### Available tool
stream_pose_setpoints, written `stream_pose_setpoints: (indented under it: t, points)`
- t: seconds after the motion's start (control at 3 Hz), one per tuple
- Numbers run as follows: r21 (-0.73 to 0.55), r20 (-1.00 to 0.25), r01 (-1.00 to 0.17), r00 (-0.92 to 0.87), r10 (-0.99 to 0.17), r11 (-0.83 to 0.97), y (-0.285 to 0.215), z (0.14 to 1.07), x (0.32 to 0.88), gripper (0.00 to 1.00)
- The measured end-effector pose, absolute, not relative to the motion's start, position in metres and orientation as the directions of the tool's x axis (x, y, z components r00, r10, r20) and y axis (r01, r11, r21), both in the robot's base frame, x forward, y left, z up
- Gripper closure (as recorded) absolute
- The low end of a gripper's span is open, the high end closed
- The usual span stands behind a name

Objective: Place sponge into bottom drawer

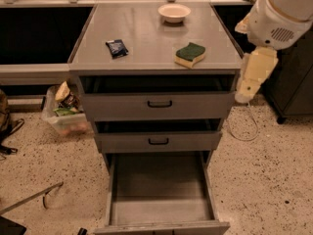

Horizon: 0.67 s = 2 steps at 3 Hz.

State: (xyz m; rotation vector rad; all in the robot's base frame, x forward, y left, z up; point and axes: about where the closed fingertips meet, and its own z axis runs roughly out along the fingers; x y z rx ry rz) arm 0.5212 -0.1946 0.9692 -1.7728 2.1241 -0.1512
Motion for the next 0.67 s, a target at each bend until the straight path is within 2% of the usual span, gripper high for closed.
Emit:
stream_pose_setpoints:
  t: [0.67]
  points:
    - [-0.383,-0.236,-0.916,-0.030,-0.971,0.121,-0.170,0.973,0.612,0.00]
